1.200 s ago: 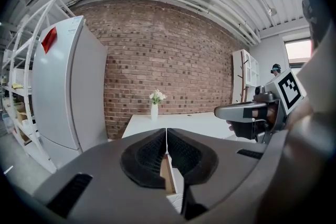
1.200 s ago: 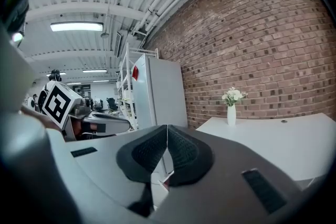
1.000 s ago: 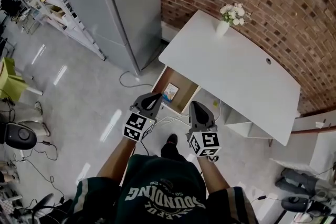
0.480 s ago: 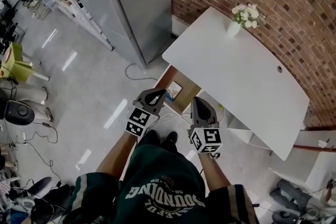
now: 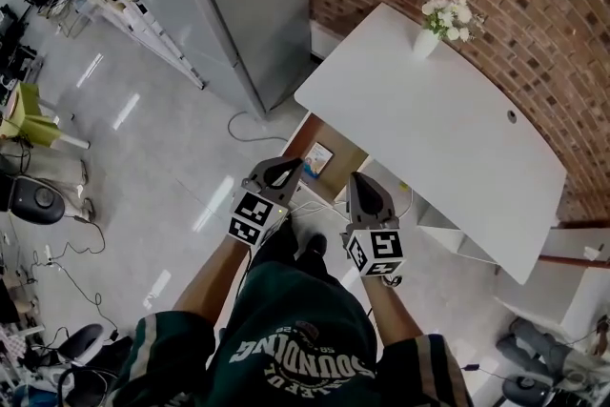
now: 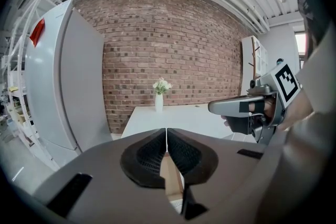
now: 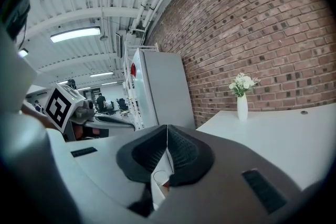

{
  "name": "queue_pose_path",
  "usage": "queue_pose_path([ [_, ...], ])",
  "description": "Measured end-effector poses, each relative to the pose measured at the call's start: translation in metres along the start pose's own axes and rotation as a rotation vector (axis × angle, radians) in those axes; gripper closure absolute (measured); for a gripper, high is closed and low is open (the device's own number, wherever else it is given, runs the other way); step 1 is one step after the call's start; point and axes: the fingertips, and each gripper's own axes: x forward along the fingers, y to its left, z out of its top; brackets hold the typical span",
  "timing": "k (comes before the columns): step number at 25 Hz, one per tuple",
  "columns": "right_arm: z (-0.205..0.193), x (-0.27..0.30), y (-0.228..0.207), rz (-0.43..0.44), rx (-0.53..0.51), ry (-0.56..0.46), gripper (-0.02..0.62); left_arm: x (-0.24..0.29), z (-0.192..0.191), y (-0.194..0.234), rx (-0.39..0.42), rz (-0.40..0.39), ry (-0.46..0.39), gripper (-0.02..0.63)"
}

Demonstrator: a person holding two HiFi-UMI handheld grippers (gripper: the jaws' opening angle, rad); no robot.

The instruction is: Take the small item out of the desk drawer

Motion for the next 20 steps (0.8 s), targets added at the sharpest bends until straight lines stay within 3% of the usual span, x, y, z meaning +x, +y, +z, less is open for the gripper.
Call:
queue_pose_path([
  [20, -0.026, 0.033, -0.011, -0.028, -0.024, 0.067, 0.571, 0.036, -0.025, 0.022, 0.002, -0.059, 0.035, 0.588],
])
